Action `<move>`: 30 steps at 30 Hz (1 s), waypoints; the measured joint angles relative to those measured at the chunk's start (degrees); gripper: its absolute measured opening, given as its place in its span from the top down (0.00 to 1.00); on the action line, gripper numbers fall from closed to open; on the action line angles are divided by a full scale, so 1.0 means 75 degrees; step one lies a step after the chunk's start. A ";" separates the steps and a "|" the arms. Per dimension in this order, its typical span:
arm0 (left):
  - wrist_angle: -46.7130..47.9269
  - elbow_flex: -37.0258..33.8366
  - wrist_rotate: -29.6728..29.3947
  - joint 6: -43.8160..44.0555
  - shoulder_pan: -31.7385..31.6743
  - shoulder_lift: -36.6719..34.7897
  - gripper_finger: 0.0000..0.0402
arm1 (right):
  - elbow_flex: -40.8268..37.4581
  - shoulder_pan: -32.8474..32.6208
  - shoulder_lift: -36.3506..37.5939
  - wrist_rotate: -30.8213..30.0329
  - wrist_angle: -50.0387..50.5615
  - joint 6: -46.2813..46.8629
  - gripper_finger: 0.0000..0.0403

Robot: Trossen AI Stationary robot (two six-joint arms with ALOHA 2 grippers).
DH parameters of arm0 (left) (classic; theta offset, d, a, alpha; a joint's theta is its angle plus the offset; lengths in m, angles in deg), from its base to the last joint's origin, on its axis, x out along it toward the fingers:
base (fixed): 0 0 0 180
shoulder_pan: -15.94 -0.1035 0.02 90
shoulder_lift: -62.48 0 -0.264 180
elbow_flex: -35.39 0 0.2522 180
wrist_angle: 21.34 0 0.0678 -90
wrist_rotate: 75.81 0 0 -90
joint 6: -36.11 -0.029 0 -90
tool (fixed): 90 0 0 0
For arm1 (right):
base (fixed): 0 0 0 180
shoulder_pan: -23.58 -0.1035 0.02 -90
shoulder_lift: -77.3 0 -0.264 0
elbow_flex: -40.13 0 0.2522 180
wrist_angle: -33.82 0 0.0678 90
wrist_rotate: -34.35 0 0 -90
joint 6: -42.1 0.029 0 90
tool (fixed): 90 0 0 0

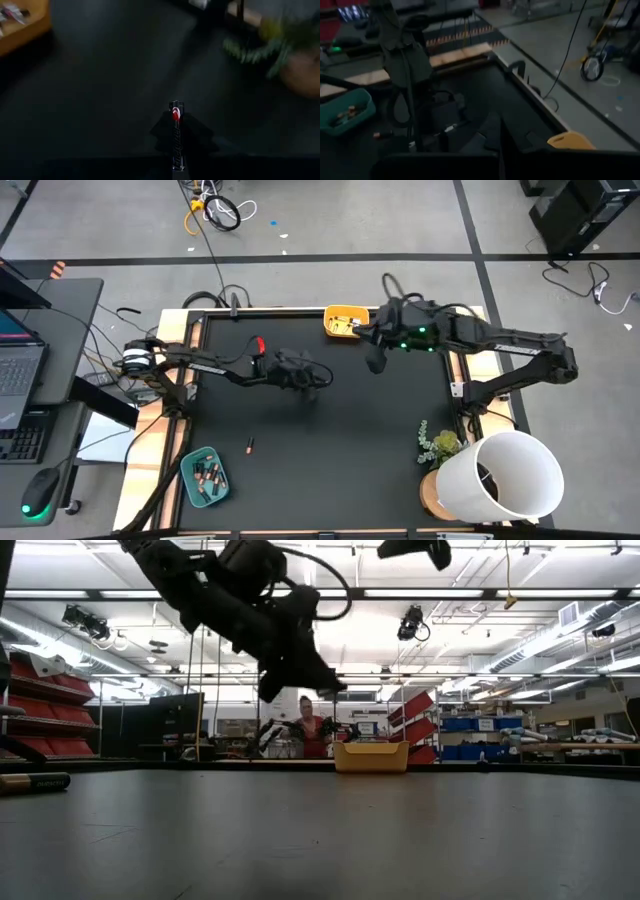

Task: Sort batteries
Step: Put the silver battery into the yellow bin

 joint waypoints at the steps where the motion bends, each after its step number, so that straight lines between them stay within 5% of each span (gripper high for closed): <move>1: -0.0139 0.0003 -0.0008 0.0123 -0.0031 -0.0044 0.93 | 0.0000 0.0007 0.0077 -0.0002 -0.0033 -0.0064 1.00; 6: -0.1084 0.0024 -0.0261 0.0718 -0.0135 -0.0034 0.93 | 0.0000 0.0173 0.0190 0.0068 0.0317 -0.0225 0.99; 15: -0.0794 0.1302 -0.0465 0.0706 -0.1347 0.0609 0.93 | 0.0000 -0.0604 0.0187 0.0034 0.0485 0.0620 1.00; 30: 0.0276 0.3906 0.0438 0.0382 -0.2916 0.2966 0.93 | 0.0000 -0.1853 0.0187 -0.2796 0.0965 0.2060 1.00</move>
